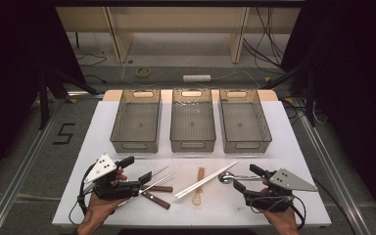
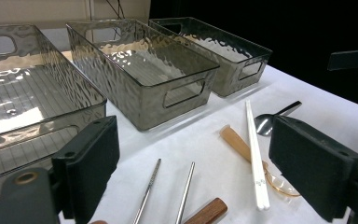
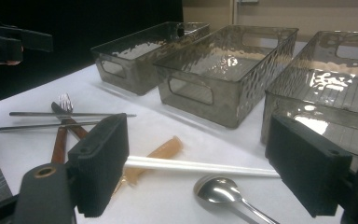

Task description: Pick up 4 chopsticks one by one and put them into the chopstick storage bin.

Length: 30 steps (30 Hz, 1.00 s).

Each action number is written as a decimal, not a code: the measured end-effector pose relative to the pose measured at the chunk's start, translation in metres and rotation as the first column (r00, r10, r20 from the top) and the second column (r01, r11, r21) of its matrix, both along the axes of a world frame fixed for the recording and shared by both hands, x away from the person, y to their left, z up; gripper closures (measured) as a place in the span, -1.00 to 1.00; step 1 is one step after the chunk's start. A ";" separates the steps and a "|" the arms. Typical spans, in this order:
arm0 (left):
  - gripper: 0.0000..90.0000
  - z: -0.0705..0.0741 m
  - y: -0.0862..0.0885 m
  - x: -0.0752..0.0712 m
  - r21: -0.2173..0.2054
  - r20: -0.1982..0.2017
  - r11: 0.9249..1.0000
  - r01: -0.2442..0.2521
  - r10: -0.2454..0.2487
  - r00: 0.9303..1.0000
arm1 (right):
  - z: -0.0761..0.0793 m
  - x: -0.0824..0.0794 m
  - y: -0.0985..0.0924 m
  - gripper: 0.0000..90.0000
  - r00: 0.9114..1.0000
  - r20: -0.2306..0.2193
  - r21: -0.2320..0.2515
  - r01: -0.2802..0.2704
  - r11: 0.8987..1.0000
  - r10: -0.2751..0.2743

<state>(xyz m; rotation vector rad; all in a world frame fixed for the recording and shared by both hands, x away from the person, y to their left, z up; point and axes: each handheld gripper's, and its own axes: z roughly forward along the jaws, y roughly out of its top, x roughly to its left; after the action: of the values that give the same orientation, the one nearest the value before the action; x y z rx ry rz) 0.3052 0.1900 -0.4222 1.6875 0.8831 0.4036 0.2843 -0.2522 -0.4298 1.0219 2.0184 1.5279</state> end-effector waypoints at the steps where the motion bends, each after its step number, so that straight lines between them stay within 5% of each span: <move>1: -0.65 0.000 0.000 0.000 0.001 -0.001 1.000 0.000 0.000 1.000 | 0.000 0.000 0.000 -0.50 1.000 0.000 0.000 -0.001 1.000 0.001; 12: -0.65 0.002 0.001 0.004 0.024 -0.038 1.000 0.003 -0.002 0.999 | 0.000 0.000 0.001 -0.49 1.000 -0.006 -0.002 -0.009 1.000 0.009; 18: -0.64 0.007 0.001 0.012 0.090 -0.096 0.996 0.027 -0.019 0.995 | 0.000 0.000 0.001 -0.47 1.000 -0.009 -0.001 -0.019 1.000 0.019; 22: -0.63 0.010 0.000 0.018 0.160 -0.130 0.987 0.033 -0.012 0.991 | 0.000 0.001 0.002 -0.46 1.000 -0.011 -0.005 -0.023 1.000 0.023; 30: -0.61 0.010 0.001 0.032 0.302 -0.220 0.952 0.057 0.011 0.975 | -0.001 0.001 0.002 -0.44 0.999 -0.023 -0.005 -0.034 0.999 0.033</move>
<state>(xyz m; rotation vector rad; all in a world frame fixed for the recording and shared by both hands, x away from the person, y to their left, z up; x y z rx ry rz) 0.3376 0.1909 -0.4123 2.0581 0.9988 0.3560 0.2851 -0.2497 -0.4303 1.0130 2.0640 1.5337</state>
